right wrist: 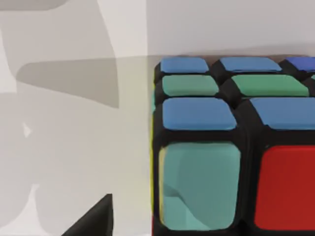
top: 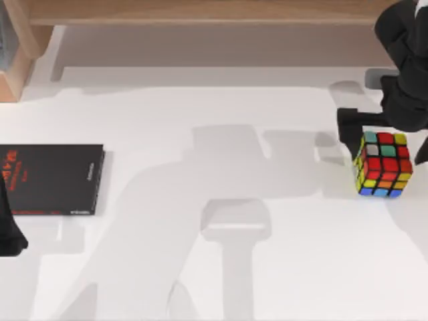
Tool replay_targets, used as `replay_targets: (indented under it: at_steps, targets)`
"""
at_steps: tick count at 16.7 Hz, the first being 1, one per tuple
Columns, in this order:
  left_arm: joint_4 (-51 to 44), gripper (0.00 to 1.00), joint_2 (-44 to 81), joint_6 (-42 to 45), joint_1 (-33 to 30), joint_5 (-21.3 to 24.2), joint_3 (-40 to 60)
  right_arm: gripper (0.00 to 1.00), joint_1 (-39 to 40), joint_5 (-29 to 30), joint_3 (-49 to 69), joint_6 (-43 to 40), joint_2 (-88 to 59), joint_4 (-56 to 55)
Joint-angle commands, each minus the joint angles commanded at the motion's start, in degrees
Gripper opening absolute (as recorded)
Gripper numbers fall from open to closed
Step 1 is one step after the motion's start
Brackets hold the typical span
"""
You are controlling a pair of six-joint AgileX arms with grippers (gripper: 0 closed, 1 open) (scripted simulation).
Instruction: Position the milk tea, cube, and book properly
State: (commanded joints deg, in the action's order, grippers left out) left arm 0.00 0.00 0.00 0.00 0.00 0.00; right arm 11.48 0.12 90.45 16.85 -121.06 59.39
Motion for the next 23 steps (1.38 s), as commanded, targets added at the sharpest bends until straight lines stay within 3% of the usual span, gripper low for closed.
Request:
replay_targets:
  at_steps: [13,23]
  targets:
    - [0.0,1.0,0.0,0.0,0.0,0.0,0.0,0.02,0.0,0.0,0.0,0.0,0.0,0.0]
    - [0.0,1.0,0.0,0.0,0.0,0.0,0.0,0.0,-0.1,0.1,0.2,0.0,0.2,0.2]
